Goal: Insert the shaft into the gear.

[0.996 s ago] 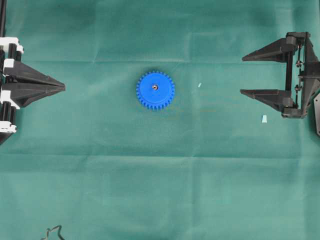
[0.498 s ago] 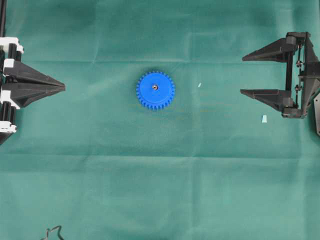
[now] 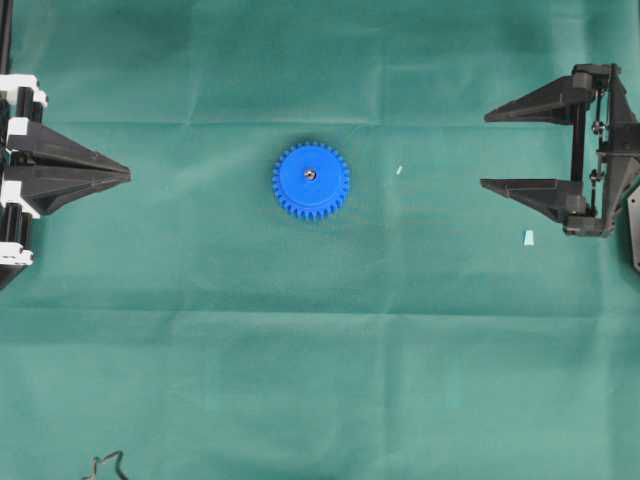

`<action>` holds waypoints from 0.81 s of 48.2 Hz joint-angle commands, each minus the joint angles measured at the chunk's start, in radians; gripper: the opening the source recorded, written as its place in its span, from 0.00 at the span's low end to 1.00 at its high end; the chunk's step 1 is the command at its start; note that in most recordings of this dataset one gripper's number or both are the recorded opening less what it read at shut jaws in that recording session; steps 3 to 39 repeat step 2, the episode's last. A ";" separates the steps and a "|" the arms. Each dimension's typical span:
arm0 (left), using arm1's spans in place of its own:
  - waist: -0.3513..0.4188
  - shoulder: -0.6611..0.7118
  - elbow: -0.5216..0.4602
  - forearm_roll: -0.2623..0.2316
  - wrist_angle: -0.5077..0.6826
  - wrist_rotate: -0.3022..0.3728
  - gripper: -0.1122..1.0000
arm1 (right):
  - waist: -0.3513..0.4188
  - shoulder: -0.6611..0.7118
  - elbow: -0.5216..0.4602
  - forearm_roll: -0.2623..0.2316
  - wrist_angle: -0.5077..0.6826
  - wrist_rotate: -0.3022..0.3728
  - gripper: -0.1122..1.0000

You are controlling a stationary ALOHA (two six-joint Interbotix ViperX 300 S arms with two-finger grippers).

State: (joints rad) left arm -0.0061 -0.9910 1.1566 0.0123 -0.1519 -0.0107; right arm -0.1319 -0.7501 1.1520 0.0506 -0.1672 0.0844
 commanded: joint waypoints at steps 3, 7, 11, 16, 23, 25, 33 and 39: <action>-0.002 0.008 -0.026 0.003 -0.005 0.000 0.10 | 0.002 0.000 -0.015 0.000 -0.011 -0.002 0.94; -0.002 0.008 -0.026 0.003 -0.005 0.000 0.10 | 0.002 0.000 -0.015 0.000 -0.011 -0.002 0.94; -0.002 0.008 -0.026 0.003 -0.005 0.000 0.10 | 0.002 0.000 -0.015 0.000 -0.011 -0.002 0.94; -0.002 0.008 -0.026 0.003 -0.005 0.000 0.10 | 0.002 0.000 -0.015 0.000 -0.011 -0.002 0.94; -0.002 0.008 -0.026 0.003 -0.005 0.000 0.10 | 0.002 0.000 -0.015 0.000 -0.011 -0.002 0.94; -0.002 0.008 -0.026 0.003 -0.005 0.000 0.10 | 0.002 0.000 -0.015 0.000 -0.011 -0.002 0.94; -0.002 0.008 -0.026 0.003 -0.005 0.000 0.10 | 0.002 0.000 -0.015 0.000 -0.011 -0.002 0.94; -0.002 0.008 -0.026 0.003 -0.005 0.000 0.10 | 0.002 0.000 -0.015 0.000 -0.011 -0.002 0.94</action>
